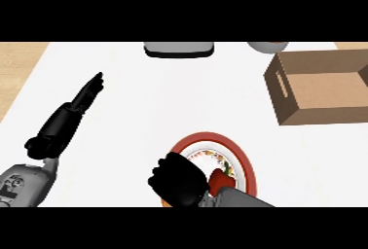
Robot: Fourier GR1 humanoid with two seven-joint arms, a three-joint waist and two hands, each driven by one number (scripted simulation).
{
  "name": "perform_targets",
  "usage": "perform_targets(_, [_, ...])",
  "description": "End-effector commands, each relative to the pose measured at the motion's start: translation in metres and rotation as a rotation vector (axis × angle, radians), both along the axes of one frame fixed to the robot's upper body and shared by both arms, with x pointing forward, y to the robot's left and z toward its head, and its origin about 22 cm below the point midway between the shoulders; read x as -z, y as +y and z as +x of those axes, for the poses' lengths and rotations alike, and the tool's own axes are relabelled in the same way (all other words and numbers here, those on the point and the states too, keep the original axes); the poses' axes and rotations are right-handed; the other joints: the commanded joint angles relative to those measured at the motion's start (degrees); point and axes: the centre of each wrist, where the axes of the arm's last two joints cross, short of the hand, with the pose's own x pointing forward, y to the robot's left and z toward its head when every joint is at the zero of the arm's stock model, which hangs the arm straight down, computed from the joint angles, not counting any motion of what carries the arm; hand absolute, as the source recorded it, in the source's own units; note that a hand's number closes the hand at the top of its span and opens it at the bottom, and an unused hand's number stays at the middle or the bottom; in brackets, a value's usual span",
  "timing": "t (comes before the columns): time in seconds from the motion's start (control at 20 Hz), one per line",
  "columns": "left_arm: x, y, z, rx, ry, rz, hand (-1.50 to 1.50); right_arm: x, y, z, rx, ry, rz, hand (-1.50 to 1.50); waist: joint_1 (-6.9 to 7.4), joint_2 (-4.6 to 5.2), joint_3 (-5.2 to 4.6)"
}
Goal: Pick the croissant from the plate and place it in the cardboard box
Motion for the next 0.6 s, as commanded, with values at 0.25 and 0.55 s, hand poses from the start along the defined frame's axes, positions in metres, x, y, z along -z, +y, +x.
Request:
perform_targets(0.25, [0.0,0.014,-0.004,-0.071,0.004,-0.002,0.0,-0.076,-0.104,-0.011,-0.321,-0.17,0.344,1.5,-4.88,-0.02,-0.02])
perform_targets(0.55, [0.006,0.016,-0.015,-0.056,-0.001,0.008,0.0,-0.103,-0.202,0.019,0.001,-0.138,0.573,1.5,-3.9,0.86,-0.17])
